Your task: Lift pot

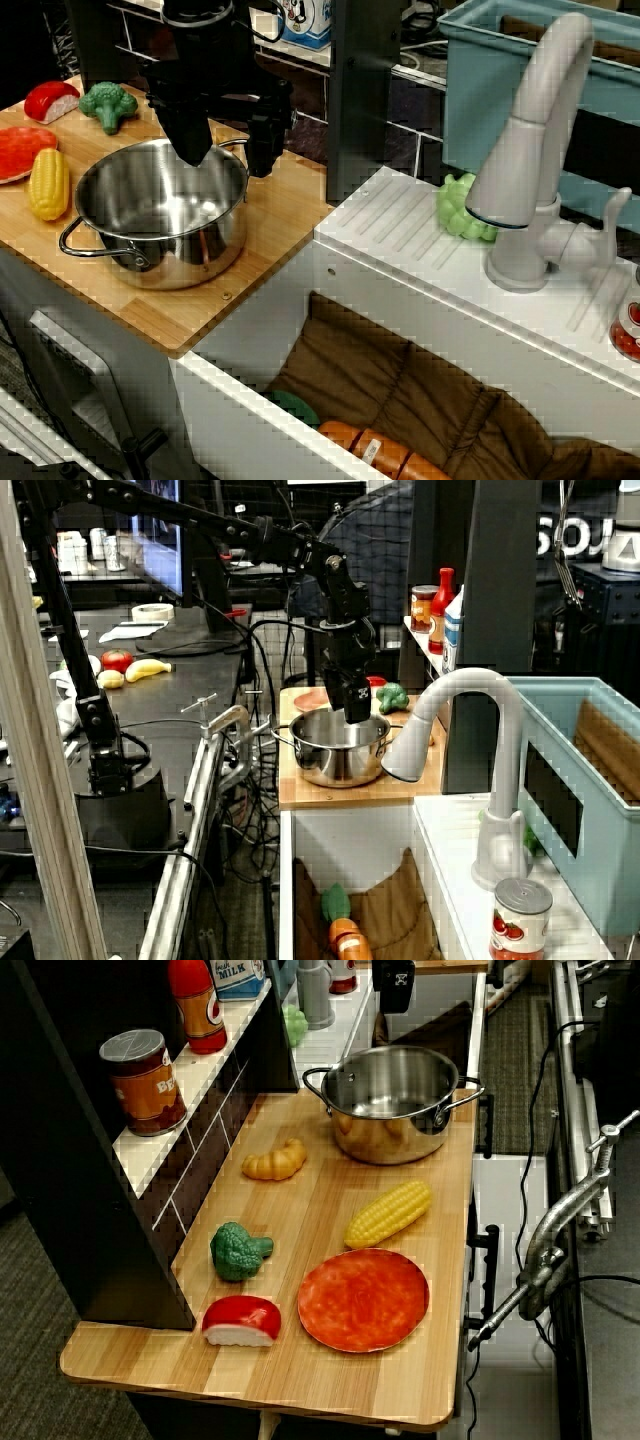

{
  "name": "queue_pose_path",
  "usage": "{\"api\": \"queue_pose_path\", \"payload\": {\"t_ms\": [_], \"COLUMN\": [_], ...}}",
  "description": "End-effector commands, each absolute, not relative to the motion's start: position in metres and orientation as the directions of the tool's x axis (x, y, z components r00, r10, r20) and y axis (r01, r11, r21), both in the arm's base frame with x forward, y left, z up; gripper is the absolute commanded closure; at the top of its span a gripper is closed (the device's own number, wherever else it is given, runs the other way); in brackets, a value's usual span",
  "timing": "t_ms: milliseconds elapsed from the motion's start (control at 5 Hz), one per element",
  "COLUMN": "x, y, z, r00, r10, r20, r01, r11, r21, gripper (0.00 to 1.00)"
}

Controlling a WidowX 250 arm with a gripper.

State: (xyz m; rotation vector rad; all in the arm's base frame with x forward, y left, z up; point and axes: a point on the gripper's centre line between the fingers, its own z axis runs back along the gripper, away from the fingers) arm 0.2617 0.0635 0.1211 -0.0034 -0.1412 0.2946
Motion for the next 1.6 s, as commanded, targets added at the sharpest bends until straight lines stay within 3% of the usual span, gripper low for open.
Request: {"api": "queue_pose_path", "payload": {"t_ms": [0,400,1000,1400], "x": [0.262,0.262,0.258,0.255], "y": [0.064,0.082,0.097,0.074], "z": [0.121,0.108,0.103,0.100], "r00": [0.947,0.943,0.940,0.962], "r10": [0.290,0.324,0.312,0.242], "r20": [0.138,0.073,0.138,0.131], "r01": [-0.289,-0.322,-0.309,-0.241], "r11": [0.957,0.946,0.950,0.970], "r21": [-0.024,-0.042,-0.040,-0.019], "gripper": [0.00,0.00,0.00,0.00]}}
